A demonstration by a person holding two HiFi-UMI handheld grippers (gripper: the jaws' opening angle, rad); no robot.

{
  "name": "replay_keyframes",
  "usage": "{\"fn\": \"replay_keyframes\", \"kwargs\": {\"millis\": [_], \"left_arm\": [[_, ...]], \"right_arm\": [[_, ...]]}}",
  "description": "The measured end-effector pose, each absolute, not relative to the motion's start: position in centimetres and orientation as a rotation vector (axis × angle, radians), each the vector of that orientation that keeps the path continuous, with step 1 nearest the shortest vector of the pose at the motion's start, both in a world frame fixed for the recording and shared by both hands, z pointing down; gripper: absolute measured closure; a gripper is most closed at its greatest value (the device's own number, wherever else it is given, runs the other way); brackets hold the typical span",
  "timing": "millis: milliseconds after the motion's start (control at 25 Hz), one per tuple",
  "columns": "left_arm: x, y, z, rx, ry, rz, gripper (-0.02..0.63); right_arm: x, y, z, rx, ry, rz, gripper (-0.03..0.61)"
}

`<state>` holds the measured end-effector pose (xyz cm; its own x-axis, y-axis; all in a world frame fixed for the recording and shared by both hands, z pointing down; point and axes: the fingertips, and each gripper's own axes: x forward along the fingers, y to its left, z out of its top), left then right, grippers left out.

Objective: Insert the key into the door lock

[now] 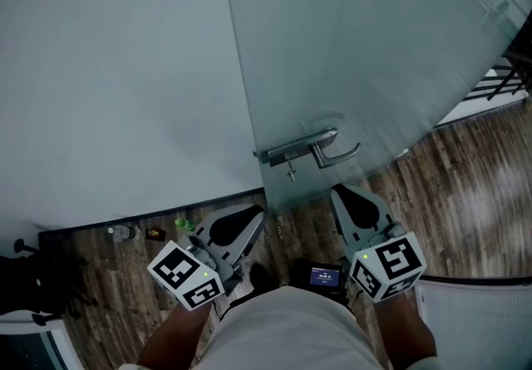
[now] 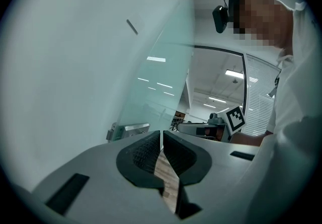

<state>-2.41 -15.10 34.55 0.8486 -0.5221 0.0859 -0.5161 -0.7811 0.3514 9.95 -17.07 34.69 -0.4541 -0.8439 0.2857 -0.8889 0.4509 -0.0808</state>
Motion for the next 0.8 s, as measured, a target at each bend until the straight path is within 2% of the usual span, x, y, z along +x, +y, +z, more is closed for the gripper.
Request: {"fn": "replay_keyframes", "kwargs": {"millis": [800], "left_arm": [[-3.0,-12.8,37.1,2.592,-0.779,0.040,0.581]], "right_arm": [[12.0,-14.2,36.9,1.527,-2.430,0.402,0.555]]}}
